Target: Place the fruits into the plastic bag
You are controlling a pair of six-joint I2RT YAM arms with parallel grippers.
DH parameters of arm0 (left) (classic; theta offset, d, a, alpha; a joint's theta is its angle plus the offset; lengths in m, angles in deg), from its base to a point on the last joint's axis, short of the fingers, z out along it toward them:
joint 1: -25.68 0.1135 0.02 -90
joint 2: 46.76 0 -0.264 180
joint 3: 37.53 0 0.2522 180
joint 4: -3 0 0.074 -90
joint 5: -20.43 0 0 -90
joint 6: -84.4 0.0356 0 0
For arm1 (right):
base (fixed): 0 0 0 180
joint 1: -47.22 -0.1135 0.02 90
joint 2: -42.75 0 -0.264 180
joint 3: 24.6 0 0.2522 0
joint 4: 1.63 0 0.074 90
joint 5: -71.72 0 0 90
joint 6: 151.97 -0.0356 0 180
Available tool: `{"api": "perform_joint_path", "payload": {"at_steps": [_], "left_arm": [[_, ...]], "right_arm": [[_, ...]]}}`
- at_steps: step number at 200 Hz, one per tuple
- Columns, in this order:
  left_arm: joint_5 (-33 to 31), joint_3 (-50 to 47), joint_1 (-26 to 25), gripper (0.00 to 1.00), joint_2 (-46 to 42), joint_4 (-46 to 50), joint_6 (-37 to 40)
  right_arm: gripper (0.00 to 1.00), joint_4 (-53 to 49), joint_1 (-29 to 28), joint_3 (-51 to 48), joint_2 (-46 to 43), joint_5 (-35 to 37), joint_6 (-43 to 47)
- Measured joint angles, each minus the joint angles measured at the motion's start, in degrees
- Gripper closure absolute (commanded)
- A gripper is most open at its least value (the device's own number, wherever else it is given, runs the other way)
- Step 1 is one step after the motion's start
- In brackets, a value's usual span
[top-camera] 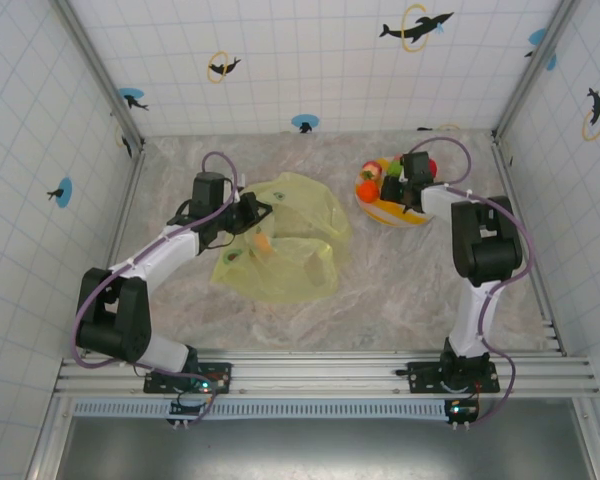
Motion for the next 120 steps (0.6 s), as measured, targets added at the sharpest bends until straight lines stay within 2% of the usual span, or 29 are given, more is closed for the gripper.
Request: {"api": "perform_joint_path", "payload": {"at_steps": [38, 63, 85, 120], "left_arm": [[0.0, -0.4, 0.0, 1.0, 0.0, 0.0, 0.0], [0.0, -0.4, 0.0, 1.0, 0.0, 0.0, 0.0], [0.0, -0.4, 0.0, 1.0, 0.0, 0.0, 0.0], [0.5, -0.5, 0.0, 1.0, 0.0, -0.1, -0.2]], "right_arm": [[0.43, 0.0, 0.2, -0.2, -0.2, -0.3, 0.7], [0.45, 0.1, 0.4, -3.6, -3.7, -0.4, 1.4], [0.47, 0.4, 0.4, -9.6, -11.5, -1.4, 1.7], [0.5, 4.5, -0.5, -24.2, -30.3, -6.2, 1.3]]}}
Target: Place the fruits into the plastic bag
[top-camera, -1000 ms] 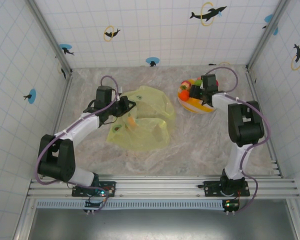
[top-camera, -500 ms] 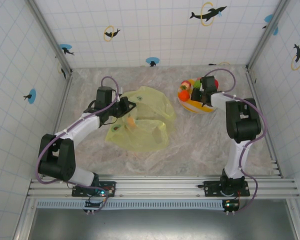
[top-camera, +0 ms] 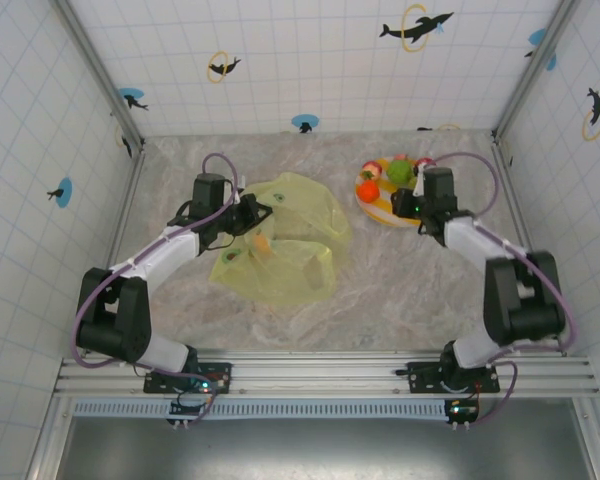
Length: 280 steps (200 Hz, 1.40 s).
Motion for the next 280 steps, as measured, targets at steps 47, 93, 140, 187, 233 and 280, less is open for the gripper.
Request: {"api": "perform_joint_path", "payload": {"at_steps": [47, 93, 140, 187, 233, 280], "left_arm": [[1.1, 0.0, 0.0, 1.0, 0.0, -0.8, -0.2], [1.7, -0.1, 0.0, 1.0, 0.0, -1.0, -0.9], [2.6, -0.3, 0.0, 1.0, 0.0, -1.2, -1.3], [3.7, -0.7, 0.0, 1.0, 0.0, -1.4, -1.8], [4.3, -0.7, -1.7, 1.0, -0.3, -2.3, -4.2], [5.2, -0.7, -6.9, 1.0, -3.1, -4.3, -7.0]], "right_arm": [[0.5, 3.3, -10.9, -16.7, -17.4, -5.0, 1.6], [0.51, 7.6, -20.6, -21.6, -15.2, -6.3, 4.0], [0.53, 13.0, -25.6, -17.5, -2.8, -8.0, 5.9], [0.54, 20.0, -27.1, -10.9, 4.5, -10.8, 4.8], [0.54, 24.7, -27.5, -10.4, 5.9, -13.9, 1.0], [0.54, 25.3, -27.1, -14.3, -0.4, -12.8, -1.3]]}}
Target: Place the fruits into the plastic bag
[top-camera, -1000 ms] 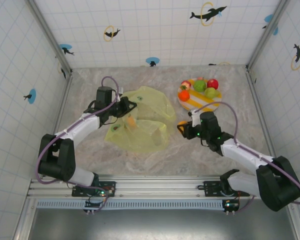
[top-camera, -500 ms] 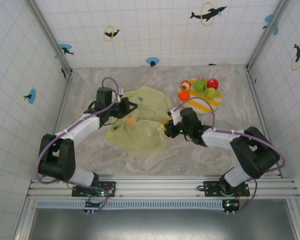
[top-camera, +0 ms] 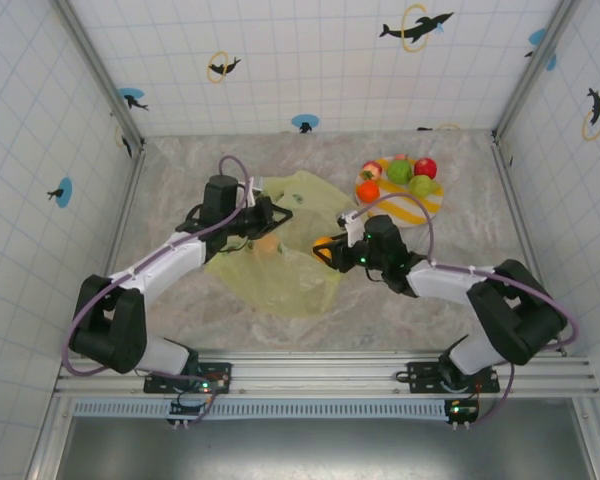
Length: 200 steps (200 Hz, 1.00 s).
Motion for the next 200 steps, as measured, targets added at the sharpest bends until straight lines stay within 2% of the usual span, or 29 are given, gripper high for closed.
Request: {"api": "perform_joint_path", "payload": {"at_steps": [47, 87, 147, 172, 200], "left_arm": [[0.0, 0.3, -1.7, 1.0, -0.3, -1.1, -1.4], [-0.1, 0.3, -1.8, 1.0, 0.3, -1.3, -1.8], [-0.1, 0.3, -1.8, 1.0, 1.9, -1.3, -1.8], [-0.1, 0.3, -1.8, 1.0, 2.1, -1.5, -1.8], [-0.1, 0.3, -1.8, 1.0, 2.3, -1.6, -1.7]], "right_arm": [[0.52, 2.0, -1.5, -1.7, 0.4, 3.7, -4.6], [0.51, 5.1, -5.9, -0.7, 8.2, 7.1, -11.0], [0.46, 6.2, -10.1, 7.5, 17.7, 11.0, -23.0], [0.41, 7.1, -11.1, 10.9, 20.7, 11.0, -27.7], [0.29, 8.3, -11.6, 13.5, 22.6, 10.1, -31.3]]}}
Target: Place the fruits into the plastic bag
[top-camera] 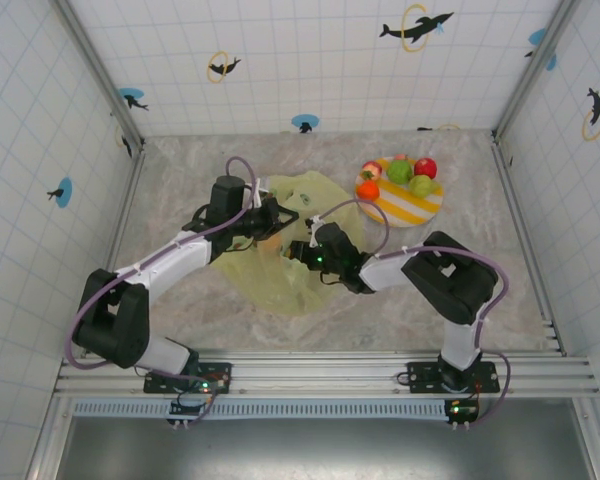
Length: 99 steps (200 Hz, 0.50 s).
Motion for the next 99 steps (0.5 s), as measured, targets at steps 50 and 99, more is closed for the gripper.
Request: {"api": "perform_joint_path", "payload": {"at_steps": [50, 99], "left_arm": [[0.0, 0.0, 0.0, 1.0, 0.2, -0.1, 0.2], [0.0, 0.0, 0.2, 1.0, 0.2, -0.1, 1.0]], "right_arm": [[0.22, 0.4, 0.1, 0.0, -0.4, -0.6, -1.2], [0.27, -2.5, 0.7, -2.5, -5.1, -0.1, 2.0]]}}
